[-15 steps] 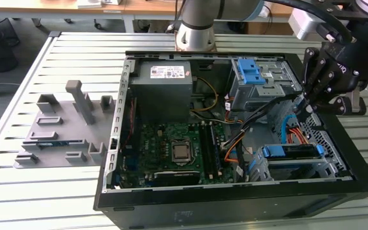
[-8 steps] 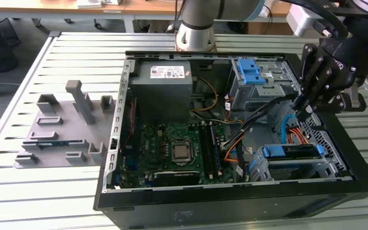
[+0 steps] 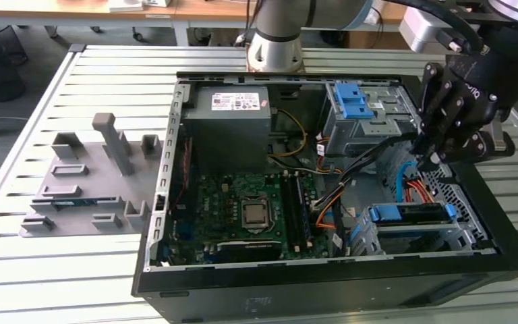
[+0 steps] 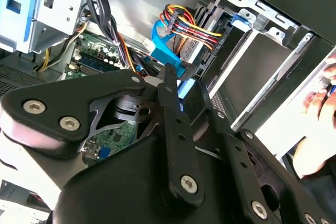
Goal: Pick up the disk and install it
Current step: 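Insert the second disk wire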
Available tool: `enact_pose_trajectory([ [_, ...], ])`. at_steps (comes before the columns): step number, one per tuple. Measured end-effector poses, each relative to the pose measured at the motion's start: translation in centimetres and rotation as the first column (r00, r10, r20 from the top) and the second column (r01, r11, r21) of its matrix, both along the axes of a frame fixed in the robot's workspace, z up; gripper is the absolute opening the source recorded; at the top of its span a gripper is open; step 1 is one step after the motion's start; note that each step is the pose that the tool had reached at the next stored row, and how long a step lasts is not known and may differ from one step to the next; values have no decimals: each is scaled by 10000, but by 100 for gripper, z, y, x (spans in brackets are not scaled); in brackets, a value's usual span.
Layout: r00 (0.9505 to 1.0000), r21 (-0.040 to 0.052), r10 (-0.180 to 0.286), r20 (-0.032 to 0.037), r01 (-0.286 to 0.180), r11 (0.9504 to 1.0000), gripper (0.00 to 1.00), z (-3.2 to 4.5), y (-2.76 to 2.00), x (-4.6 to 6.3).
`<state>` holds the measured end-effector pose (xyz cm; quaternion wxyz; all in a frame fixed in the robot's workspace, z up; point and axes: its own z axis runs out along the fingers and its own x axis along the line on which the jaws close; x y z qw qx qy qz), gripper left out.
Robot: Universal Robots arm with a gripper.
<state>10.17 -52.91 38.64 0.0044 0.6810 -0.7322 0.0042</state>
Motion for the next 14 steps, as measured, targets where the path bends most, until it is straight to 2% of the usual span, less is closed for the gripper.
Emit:
enact_pose_trajectory([
  [3,10000,-171,-1,0,1,9999,33,-30,15,1],
  [8,10000,-570,0,0,0,9984,33,-68,29,2],
  [14,10000,-956,0,0,0,9954,31,-123,41,3],
])
